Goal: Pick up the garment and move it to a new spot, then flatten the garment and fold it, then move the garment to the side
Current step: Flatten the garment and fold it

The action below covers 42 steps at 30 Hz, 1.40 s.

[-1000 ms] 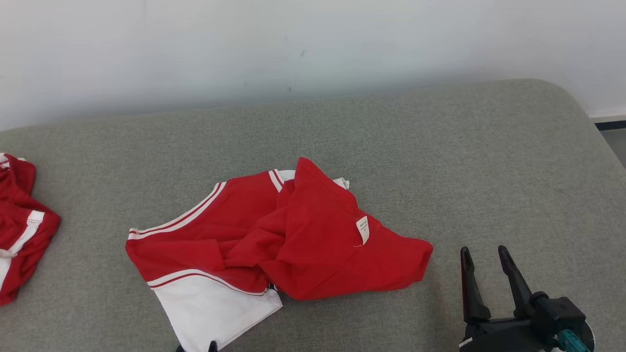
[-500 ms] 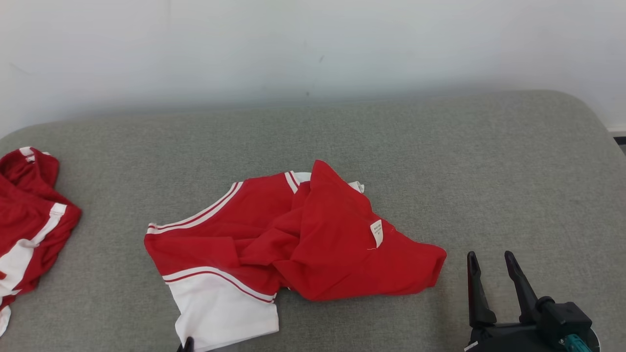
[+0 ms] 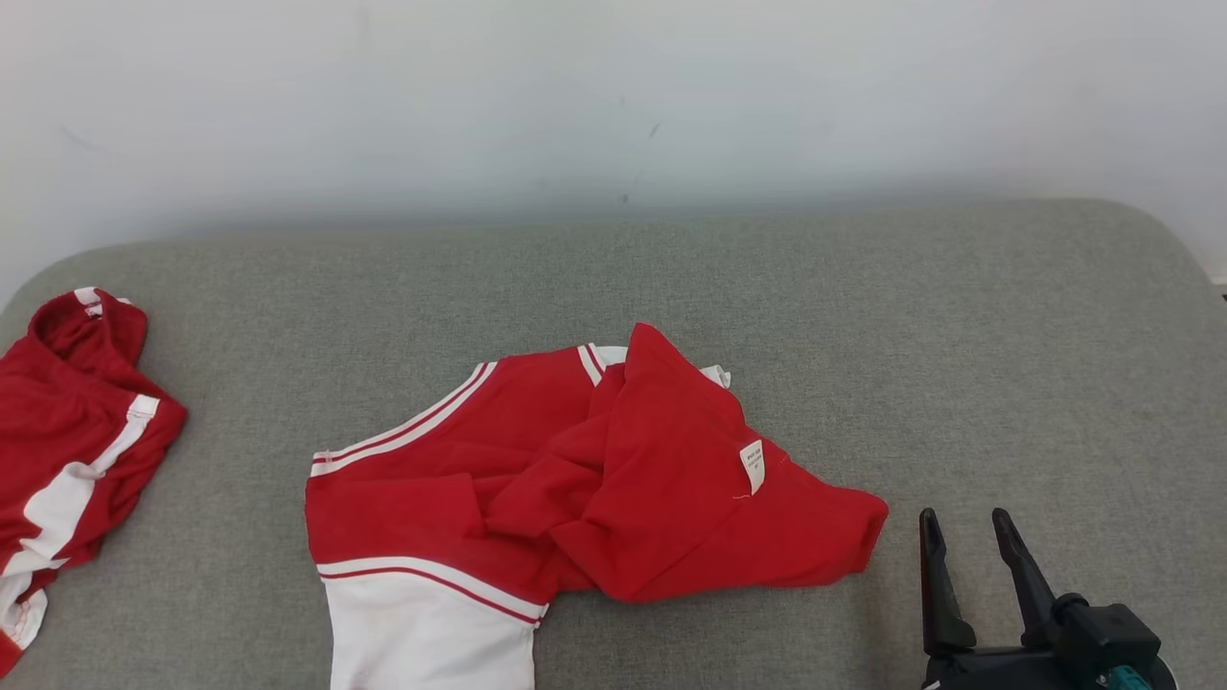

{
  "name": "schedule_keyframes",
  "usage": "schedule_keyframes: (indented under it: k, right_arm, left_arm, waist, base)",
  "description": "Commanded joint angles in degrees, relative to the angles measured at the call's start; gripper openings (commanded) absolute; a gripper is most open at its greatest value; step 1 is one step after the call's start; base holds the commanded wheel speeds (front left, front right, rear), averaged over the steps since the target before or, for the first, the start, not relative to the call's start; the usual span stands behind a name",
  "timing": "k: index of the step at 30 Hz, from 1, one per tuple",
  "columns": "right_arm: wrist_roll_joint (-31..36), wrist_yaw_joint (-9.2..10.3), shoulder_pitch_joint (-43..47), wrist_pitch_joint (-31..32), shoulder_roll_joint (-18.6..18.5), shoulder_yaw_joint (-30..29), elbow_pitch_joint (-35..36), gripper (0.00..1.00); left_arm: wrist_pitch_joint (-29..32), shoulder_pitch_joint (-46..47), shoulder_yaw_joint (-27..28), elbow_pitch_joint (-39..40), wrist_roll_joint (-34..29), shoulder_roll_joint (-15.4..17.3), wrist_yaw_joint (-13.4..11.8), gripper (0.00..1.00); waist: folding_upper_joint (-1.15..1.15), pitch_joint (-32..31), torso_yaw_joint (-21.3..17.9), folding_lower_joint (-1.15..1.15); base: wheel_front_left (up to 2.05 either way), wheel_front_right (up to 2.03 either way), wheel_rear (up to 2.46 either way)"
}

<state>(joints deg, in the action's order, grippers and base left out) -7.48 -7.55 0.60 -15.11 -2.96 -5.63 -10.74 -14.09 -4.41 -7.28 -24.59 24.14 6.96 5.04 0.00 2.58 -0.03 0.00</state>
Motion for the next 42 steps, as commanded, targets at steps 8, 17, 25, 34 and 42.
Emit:
schedule_keyframes:
  k: [8, 17, 25, 34, 42]
  right_arm:
    - [0.7, 0.13, 0.5, -0.1, 0.2, -0.2, -0.2, 1.0]
    - [0.8, 0.13, 0.6, -0.1, 0.2, 0.4, -0.3, 1.0]
    - [0.6, 0.13, 0.6, -0.1, 0.2, 0.5, -0.2, 1.0]
    - [0.7, 0.13, 1.6, -0.1, 0.2, 0.3, -0.4, 1.0]
    - [2.4, 0.13, -1.3, -0.1, 0.2, 1.6, -1.2, 1.0]
  left_arm:
    - [-1.2, 0.2, 2.8, 7.4, -3.2, -0.7, -1.3, 1.0]
    - [-1.1, -0.2, 9.5, 16.2, -9.1, -2.4, -1.0, 1.0]
    - [-1.1, -1.5, 13.1, 18.8, -13.5, -2.8, -1.0, 1.0]
    - [-1.1, -3.2, 14.6, 19.0, -16.0, -3.1, 0.1, 1.0]
    - [-1.1, -2.2, 14.1, 16.8, -14.5, -3.5, 1.1, 1.0]
  waist:
    - [0.0, -0.8, 0.1, 0.0]
    - [0.0, -1.8, -0.6, 0.0]
    - [0.0, -2.3, -1.6, 0.0]
    - [0.0, -2.1, -1.5, 0.0]
    - [0.0, -1.6, -0.7, 0.0]
  base:
    - [0.0, 0.0, 0.0]
    - [0.0, 0.0, 0.0]
    - [0.0, 0.0, 0.0]
    - [0.0, 0.0, 0.0]
    - [0.0, 0.0, 0.0]
